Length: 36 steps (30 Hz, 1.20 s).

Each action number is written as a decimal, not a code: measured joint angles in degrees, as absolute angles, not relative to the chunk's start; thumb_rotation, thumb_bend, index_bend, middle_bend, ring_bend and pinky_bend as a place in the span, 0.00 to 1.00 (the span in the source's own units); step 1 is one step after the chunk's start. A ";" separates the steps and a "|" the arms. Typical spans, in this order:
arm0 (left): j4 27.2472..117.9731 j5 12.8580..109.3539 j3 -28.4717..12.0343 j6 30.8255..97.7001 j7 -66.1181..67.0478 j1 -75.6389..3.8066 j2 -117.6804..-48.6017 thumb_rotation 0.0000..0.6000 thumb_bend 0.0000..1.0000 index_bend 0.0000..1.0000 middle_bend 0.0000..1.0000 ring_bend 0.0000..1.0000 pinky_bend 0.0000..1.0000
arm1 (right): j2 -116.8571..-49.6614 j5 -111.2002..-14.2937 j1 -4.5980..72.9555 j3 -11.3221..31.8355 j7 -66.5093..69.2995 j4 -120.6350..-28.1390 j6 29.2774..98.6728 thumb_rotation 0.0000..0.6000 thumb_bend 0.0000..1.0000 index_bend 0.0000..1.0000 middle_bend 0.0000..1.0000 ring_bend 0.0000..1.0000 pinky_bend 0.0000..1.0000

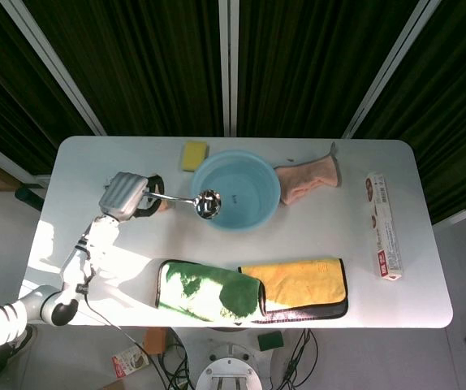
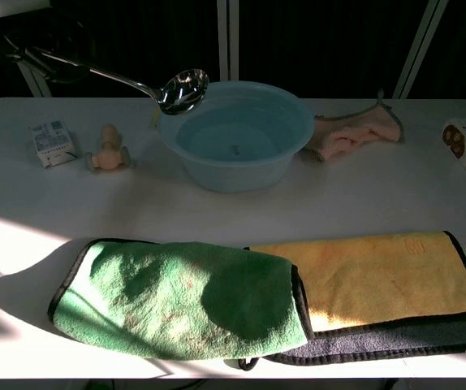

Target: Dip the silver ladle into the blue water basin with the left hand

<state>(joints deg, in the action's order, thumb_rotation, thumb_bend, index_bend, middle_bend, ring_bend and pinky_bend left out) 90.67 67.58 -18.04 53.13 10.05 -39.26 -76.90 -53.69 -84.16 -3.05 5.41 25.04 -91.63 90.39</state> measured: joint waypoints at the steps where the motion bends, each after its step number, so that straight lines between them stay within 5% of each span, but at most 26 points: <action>1: 90.56 66.42 -18.38 52.41 10.86 -40.17 -77.03 1.00 0.42 0.70 0.74 0.79 0.87 | -53.68 -84.14 -3.05 5.42 25.13 -91.60 90.37 1.00 0.38 0.00 0.00 0.00 0.00; 15: 74.31 53.61 -19.72 47.61 20.82 -53.40 -90.04 1.00 0.43 0.72 0.77 0.81 0.89 | -53.71 -83.27 -3.05 5.76 26.51 -90.80 89.79 1.00 0.38 0.00 0.00 0.00 0.00; 36: 50.50 64.04 -13.19 56.06 28.62 -58.77 -106.11 1.00 0.44 0.75 0.78 0.81 0.89 | -53.93 -82.47 -2.60 6.05 25.90 -90.60 88.44 1.00 0.38 0.00 0.00 0.00 0.00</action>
<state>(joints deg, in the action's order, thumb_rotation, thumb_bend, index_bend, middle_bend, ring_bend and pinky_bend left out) 50.50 64.04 -13.19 56.06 28.62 -58.77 -106.11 -53.93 -82.47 -2.60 6.05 25.90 -90.60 88.44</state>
